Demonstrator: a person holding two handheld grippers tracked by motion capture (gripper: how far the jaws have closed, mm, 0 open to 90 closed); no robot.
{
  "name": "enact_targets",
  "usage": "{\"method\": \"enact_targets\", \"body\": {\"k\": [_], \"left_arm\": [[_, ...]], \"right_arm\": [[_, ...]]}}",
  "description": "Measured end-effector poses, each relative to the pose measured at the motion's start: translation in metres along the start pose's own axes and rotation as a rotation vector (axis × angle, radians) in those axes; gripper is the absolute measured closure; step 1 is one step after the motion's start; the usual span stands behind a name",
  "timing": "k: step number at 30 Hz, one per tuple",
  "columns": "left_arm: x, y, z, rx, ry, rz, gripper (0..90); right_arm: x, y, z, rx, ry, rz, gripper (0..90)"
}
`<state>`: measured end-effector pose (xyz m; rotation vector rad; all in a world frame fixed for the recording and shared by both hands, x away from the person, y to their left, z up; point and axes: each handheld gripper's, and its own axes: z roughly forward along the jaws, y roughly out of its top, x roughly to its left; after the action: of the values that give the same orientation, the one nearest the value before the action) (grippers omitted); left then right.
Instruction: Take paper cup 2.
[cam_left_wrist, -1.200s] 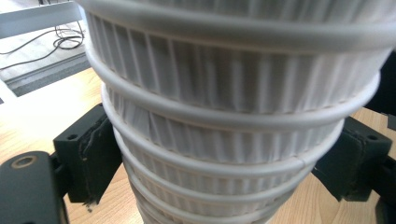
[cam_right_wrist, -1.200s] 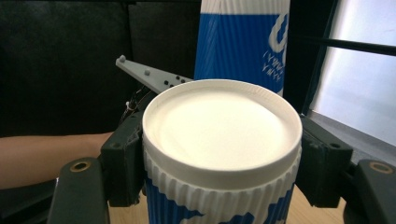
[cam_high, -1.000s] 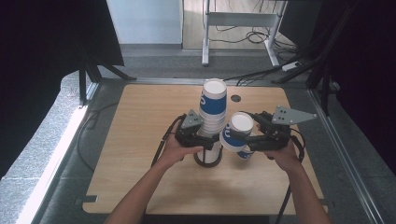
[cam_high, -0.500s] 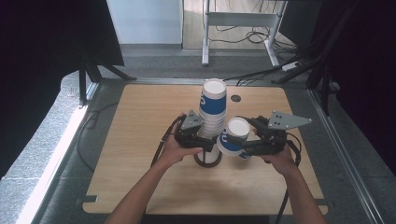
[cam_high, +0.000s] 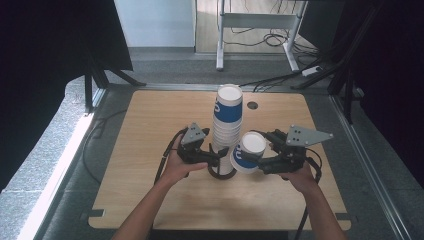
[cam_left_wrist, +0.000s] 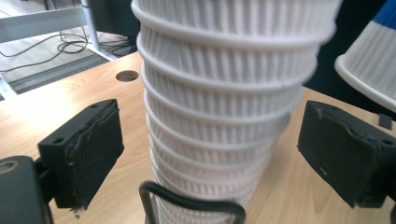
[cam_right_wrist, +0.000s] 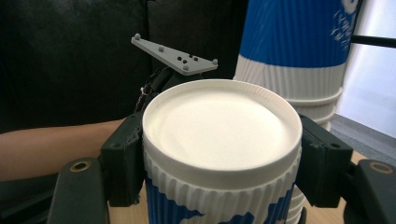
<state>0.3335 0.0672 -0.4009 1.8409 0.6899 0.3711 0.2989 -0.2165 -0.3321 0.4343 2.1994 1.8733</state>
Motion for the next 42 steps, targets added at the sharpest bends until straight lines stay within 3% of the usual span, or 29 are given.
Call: {"method": "enact_targets", "body": {"k": [11, 17, 32, 42], "left_arm": [[-0.001, -0.017, -0.023, -0.022, 0.029, 0.011, 8.9], [0.002, -0.033, -0.036, -0.041, 0.047, -0.044, 12.7], [-0.001, -0.054, -0.062, -0.085, 0.0, -0.089, 14.1], [-0.007, -0.063, -0.066, -0.063, -0.019, -0.097, 14.3]], "right_arm": [[0.007, -0.016, 0.004, 0.008, 0.031, 0.013, 28.9], [0.009, -0.028, 0.009, 0.026, 0.042, 0.024, 28.9], [0.014, -0.057, 0.025, 0.055, 0.032, 0.042, 28.8], [0.019, -0.078, 0.042, 0.074, 0.004, 0.037, 28.8]]}}
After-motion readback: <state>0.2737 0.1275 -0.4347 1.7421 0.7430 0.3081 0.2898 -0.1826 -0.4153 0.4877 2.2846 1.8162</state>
